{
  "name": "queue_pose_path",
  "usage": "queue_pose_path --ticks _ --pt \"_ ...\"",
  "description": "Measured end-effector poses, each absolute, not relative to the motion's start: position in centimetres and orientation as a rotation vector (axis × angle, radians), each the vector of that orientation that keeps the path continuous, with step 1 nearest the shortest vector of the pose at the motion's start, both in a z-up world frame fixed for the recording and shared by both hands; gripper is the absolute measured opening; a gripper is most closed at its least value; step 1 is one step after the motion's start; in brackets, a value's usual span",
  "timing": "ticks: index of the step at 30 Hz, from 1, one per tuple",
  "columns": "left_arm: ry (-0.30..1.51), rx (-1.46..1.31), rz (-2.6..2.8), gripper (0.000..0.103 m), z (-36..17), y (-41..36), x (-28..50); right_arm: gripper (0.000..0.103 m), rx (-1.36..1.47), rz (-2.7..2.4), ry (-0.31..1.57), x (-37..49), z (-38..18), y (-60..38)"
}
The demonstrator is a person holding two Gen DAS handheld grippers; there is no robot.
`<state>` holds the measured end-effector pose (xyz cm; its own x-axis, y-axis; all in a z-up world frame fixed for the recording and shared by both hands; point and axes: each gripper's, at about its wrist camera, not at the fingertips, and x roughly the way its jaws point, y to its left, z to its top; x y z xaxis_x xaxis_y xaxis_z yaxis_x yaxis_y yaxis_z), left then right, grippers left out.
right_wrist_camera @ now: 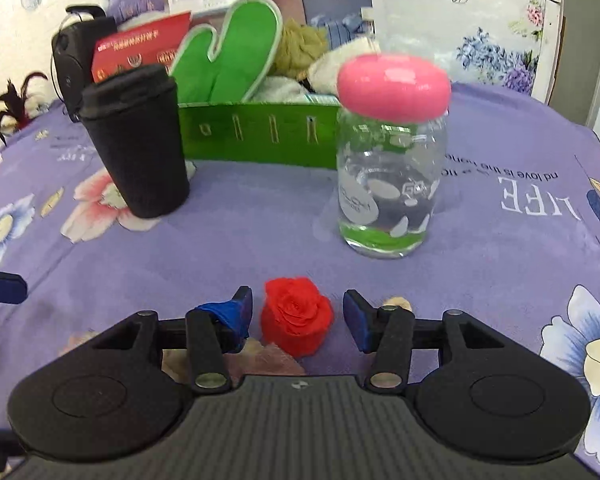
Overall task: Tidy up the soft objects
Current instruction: 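Move the left gripper to the lace pouch while the right gripper approaches the red rose, then grasp the pearl-trimmed lace pouch with the left gripper while the right gripper grasps the red rose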
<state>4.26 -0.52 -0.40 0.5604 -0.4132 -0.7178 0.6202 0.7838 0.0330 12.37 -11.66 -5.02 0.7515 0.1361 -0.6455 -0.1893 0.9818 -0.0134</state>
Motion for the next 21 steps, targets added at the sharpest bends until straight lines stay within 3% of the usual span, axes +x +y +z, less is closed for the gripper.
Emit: queue_pose_path --ticks 10,21 --pt "0.877 0.318 -0.694 0.085 -3.5 -2.7 9.9 0.038 -0.063 0.135 0.674 11.8 -5.3 -15.7" --pt "0.883 0.388 -0.702 0.091 -4.4 -3.9 10.3 0.045 -0.024 0.131 0.630 12.3 -6.0 -15.6"
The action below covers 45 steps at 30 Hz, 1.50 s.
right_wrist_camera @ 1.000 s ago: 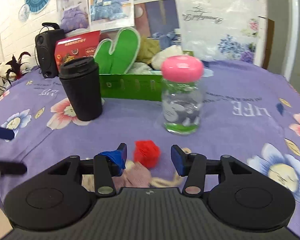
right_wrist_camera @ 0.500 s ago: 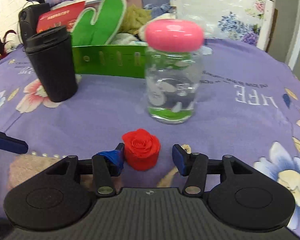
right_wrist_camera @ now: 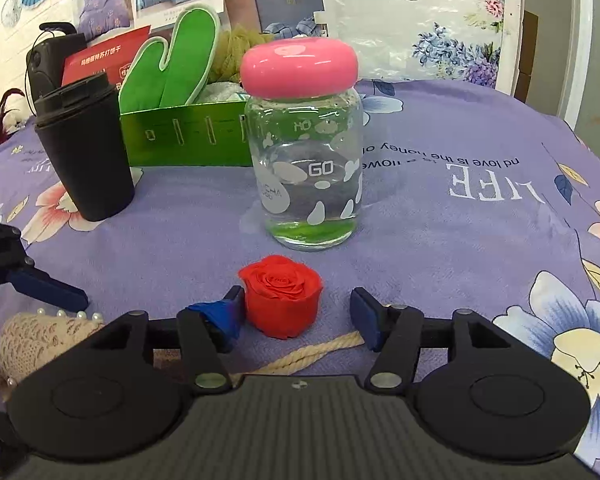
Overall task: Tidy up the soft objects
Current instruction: 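Grasp the pearl-trimmed lace pouch with the left gripper while the right gripper grasps the red rose, then carry the lace pouch and red rose into the green box, open both grippers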
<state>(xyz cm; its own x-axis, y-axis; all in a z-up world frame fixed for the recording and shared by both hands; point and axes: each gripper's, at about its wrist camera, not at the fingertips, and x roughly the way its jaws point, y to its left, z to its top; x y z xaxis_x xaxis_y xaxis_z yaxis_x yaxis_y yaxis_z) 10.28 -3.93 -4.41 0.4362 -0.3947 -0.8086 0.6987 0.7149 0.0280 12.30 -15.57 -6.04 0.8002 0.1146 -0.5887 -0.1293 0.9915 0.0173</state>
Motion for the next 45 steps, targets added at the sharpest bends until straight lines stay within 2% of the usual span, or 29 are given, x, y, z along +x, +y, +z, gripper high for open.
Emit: queue_pose_path --ticks 12,14,15,16,18,23,28,32,36,40,45 --pt "0.892 0.362 -0.679 0.091 -4.6 -3.7 10.1 0.051 -0.112 0.108 0.592 12.1 -6.5 -14.3" --pt "0.899 0.348 -0.662 0.090 -4.5 -3.7 9.9 0.042 -0.112 0.127 0.581 11.9 -6.5 -14.3" --pt "0.901 0.337 -0.656 0.076 -4.4 -3.6 9.7 0.036 -0.111 0.140 0.580 11.8 -6.4 -14.3" --pt "0.905 0.306 -0.656 0.058 -4.0 -3.4 9.5 0.019 -0.108 0.155 0.582 11.7 -6.3 -14.3" --pt "0.943 0.256 -0.619 0.055 -3.3 -2.9 9.1 0.018 -0.106 0.174 0.593 11.3 -6.0 -14.3" --pt "1.025 0.087 -0.586 0.054 -1.1 0.5 8.4 0.018 -0.055 0.219 0.574 8.1 -3.8 -14.9" --pt "0.981 -0.009 -0.574 0.054 4.9 3.7 9.8 0.019 -0.049 0.275 0.515 6.6 1.3 -16.4" --pt "0.874 -0.044 -0.538 0.054 10.8 4.6 13.9 0.019 -0.067 0.292 0.408 8.8 7.2 -17.2" --pt "0.764 -0.015 -0.481 0.054 15.1 3.1 20.1 0.019 -0.101 0.300 0.347 15.0 11.0 -16.7" --pt "0.728 -0.013 -0.426 0.054 16.9 0.2 27.7 0.019 -0.118 0.330 0.419 22.8 10.9 -15.4" --pt "0.820 -0.054 -0.398 0.054 14.6 -2.3 35.6 0.019 -0.168 0.386 0.558 28.6 7.4 -13.7"
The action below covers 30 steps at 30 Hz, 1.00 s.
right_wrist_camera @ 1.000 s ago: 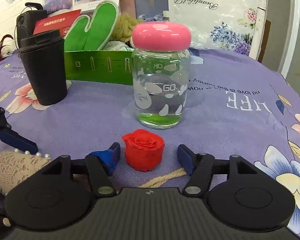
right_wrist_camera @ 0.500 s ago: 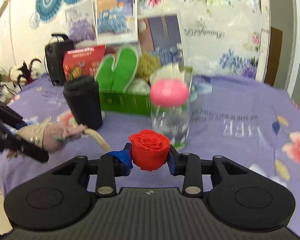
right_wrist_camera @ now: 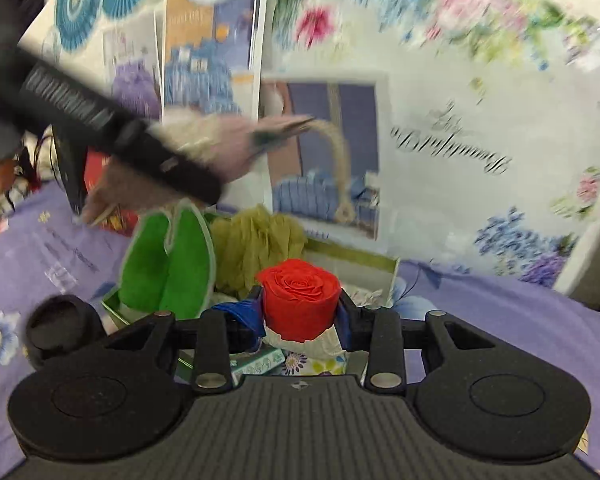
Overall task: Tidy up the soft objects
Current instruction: 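Carry the lace pouch and red rose into the green box, open both grippers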
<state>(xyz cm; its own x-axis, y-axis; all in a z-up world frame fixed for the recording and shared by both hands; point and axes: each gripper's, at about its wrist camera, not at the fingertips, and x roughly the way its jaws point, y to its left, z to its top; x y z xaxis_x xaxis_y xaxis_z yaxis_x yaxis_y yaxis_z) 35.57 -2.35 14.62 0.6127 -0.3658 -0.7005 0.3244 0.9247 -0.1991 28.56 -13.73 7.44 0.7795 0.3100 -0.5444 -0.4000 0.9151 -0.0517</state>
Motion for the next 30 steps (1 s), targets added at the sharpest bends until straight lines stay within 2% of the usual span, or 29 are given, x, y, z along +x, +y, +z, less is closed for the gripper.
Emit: queue_pose_path --ticks 5,6,7,8,9,15,21,30 --pt "0.904 -0.042 -0.377 0.055 11.1 -4.3 39.5 0.019 -0.199 0.441 0.660 30.4 4.2 -13.5" --pt "0.922 -0.038 -0.367 0.059 10.7 -4.5 40.1 0.020 -0.190 0.452 0.674 30.7 4.0 -13.6" --pt "0.930 -0.032 -0.349 0.074 10.5 -4.7 40.5 0.021 -0.179 0.456 0.666 30.7 4.0 -13.8" --pt "0.923 -0.028 -0.336 0.081 10.5 -4.6 40.7 0.022 -0.161 0.457 0.656 30.7 4.0 -14.1" --pt "0.902 -0.025 -0.324 0.084 10.7 -4.5 40.8 0.023 -0.142 0.457 0.650 30.7 4.1 -14.3" --pt "0.854 -0.046 -0.306 0.091 12.6 -3.3 40.3 0.025 -0.170 0.448 0.630 30.2 5.1 -14.0" --pt "0.827 -0.013 -0.297 0.092 13.9 -3.2 38.2 0.026 -0.180 0.439 0.610 28.9 6.3 -13.9" --pt "0.694 0.019 -0.289 0.092 16.6 -2.1 27.6 0.029 -0.112 0.403 0.498 21.2 9.5 -14.5"
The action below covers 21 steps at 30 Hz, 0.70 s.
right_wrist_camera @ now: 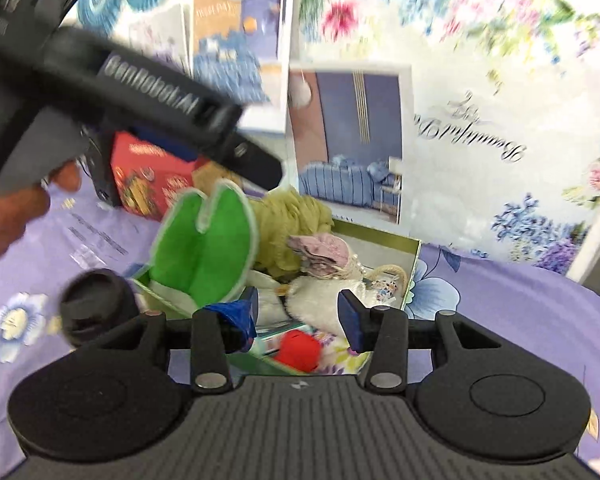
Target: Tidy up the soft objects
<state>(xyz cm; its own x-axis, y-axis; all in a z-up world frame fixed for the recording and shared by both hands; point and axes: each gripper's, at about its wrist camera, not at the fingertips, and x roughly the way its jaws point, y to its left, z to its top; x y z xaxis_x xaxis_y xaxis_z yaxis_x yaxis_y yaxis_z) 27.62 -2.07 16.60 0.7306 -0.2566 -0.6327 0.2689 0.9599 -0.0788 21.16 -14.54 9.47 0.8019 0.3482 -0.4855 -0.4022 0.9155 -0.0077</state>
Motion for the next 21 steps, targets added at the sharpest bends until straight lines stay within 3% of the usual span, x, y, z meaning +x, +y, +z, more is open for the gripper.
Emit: queue_pose_path --ticks 6,8,21 --pt "0.642 -0.010 -0.279 0.092 17.2 -0.9 21.0 0.030 -0.015 0.377 0.414 15.1 10.1 -14.5" --pt "0.630 -0.015 -0.282 0.098 17.3 -0.5 19.5 0.031 0.008 0.361 0.399 13.6 10.1 -14.3" --pt "0.488 -0.049 -0.169 0.098 18.0 1.7 12.6 0.036 0.195 0.038 0.415 10.5 10.2 -13.0"
